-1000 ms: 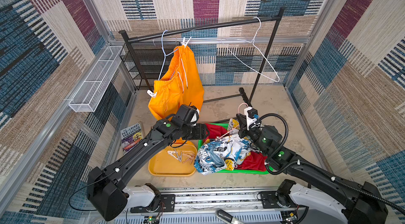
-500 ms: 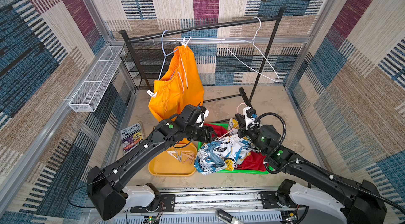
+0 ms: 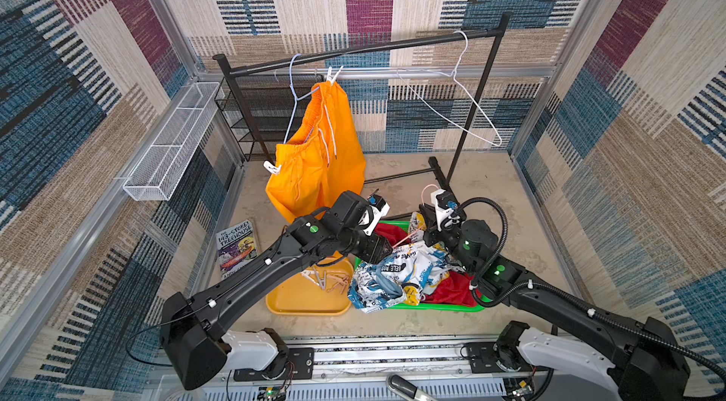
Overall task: Remove the clothespins securing shorts to the hanger
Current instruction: Remove the shorts from the hanger.
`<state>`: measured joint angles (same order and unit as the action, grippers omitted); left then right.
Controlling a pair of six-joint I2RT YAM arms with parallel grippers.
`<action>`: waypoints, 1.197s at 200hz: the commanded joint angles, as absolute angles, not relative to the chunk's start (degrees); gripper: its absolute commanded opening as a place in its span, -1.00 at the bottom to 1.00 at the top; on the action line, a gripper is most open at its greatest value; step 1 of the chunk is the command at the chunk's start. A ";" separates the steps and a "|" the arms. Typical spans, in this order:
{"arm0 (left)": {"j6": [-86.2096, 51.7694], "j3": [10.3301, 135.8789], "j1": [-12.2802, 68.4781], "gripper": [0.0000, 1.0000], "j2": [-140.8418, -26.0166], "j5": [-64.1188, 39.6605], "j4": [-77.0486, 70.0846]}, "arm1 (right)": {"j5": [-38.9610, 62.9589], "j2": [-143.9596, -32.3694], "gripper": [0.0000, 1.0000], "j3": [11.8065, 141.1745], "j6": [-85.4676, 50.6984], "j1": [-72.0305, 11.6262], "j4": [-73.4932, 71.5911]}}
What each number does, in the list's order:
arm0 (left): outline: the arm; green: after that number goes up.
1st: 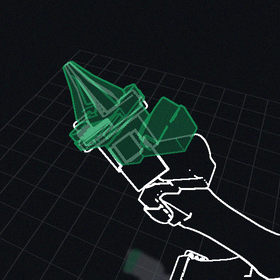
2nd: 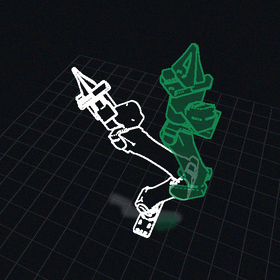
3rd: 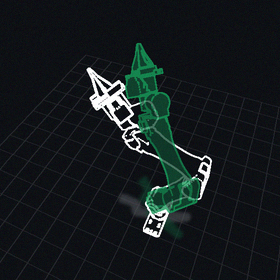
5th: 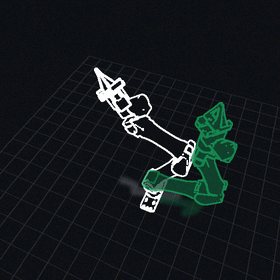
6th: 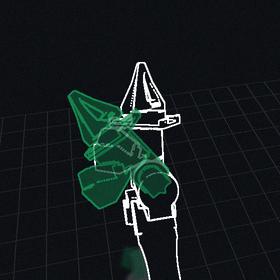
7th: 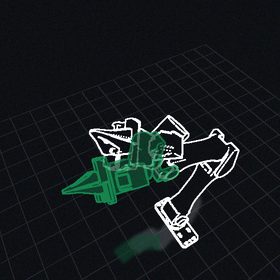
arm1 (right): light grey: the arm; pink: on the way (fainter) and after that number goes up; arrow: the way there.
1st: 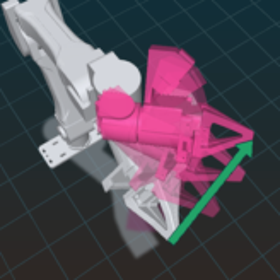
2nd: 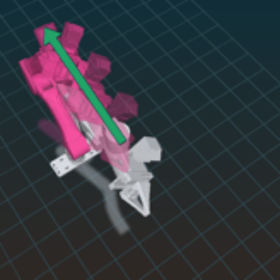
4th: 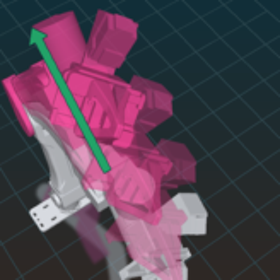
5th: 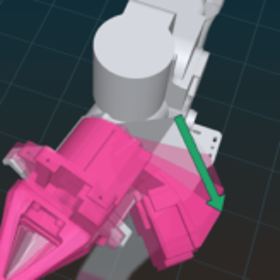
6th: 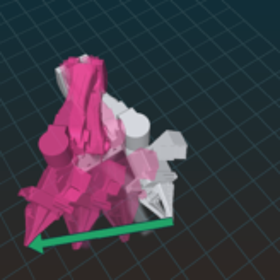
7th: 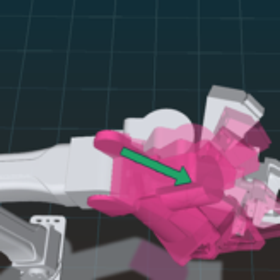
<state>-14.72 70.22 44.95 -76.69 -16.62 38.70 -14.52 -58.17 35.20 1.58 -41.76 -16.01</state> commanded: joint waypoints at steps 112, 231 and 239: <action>-11.69 69.24 46.50 -0.26 -79.10 -16.19 34.01 | -13.54 -58.20 -1.00 35.85 0.47 -41.79 -16.63; -11.07 69.43 46.53 -1.00 -77.41 -14.73 34.88 | -15.96 -58.61 -1.00 36.12 0.57 -41.78 -15.95; -11.07 69.42 46.52 -1.00 -76.79 -14.47 35.11 | -16.56 -58.45 -1.00 36.17 0.46 -41.83 -15.67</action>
